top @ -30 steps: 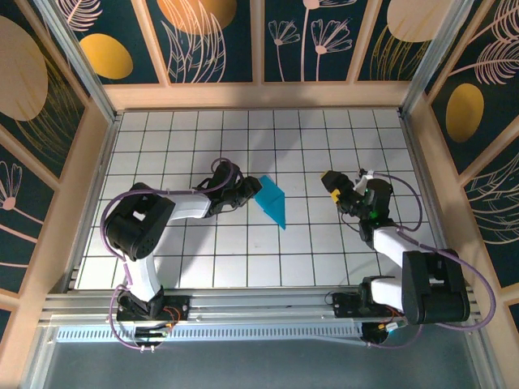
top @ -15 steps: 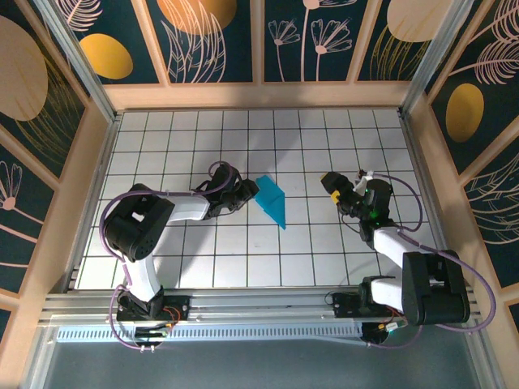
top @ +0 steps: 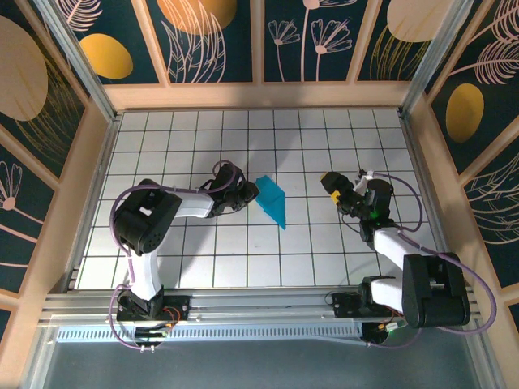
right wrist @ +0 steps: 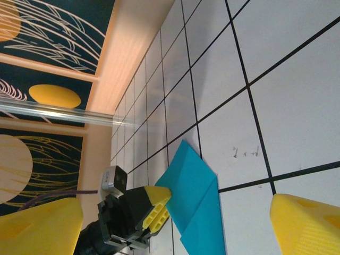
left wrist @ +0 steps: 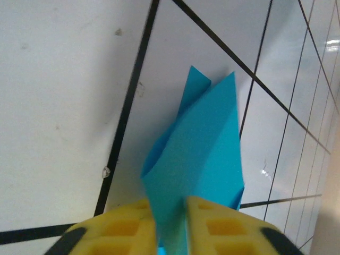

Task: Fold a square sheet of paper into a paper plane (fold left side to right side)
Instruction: Pick up the paper from the center of the table, then place the paper at the center of the table.

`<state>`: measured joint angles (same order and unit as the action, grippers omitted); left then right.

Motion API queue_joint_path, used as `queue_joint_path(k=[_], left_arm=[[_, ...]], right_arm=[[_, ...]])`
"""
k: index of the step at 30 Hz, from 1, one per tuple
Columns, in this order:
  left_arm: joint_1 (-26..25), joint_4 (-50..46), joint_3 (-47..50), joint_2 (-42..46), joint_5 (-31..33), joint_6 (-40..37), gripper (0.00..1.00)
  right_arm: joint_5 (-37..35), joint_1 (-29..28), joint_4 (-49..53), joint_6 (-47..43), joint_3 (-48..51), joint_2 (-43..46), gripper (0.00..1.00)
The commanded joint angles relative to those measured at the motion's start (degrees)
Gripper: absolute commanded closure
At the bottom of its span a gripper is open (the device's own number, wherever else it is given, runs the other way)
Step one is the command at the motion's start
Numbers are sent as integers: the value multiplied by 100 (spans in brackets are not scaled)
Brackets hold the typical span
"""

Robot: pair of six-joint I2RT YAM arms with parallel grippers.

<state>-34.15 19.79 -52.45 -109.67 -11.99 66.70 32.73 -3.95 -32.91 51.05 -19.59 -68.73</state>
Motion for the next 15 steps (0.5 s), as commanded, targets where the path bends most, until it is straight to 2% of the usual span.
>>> queue_joint_path(k=[1, 4, 7, 11, 15], left_arm=[[-2, 90, -161, 141, -40, -310, 90], [19, 75, -62, 469, -49, -779, 100], [106, 302, 216, 924, -315, -1332, 100], [433, 905, 850, 1709, -1217, -1958, 100], [726, 1369, 1395, 2340, -2183, -2254, 100]], right_arm=[[342, 47, 98, -352, -115, 50, 9], [742, 44, 317, -756, -333, -88, 10], [1190, 11, 457, -1158, -530, -297, 15], [1711, -241, 374, -1621, -716, -633, 18], [2145, -687, -55, -1836, -909, -1114, 17]])
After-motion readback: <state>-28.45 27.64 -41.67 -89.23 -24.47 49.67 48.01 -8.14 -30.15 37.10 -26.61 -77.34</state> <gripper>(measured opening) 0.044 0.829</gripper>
